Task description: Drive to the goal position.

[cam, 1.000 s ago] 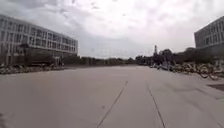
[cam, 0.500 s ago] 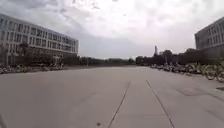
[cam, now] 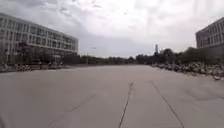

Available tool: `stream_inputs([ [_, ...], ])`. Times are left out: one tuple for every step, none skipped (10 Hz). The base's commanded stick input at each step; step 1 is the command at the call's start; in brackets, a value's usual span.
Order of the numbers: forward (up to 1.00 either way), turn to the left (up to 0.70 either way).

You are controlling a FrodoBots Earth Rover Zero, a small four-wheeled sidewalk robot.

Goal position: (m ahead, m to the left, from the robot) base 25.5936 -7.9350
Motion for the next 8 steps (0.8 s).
stream_inputs([
  [0.70, 0.00],
  [0.70, 0.00],
  [0.70, 0.00],
  [0.70, 0.00],
  [0.70, 0.00],
  [0.70, 0.00],
  [0.70, 0.00],
  [0.70, 0.00],
])
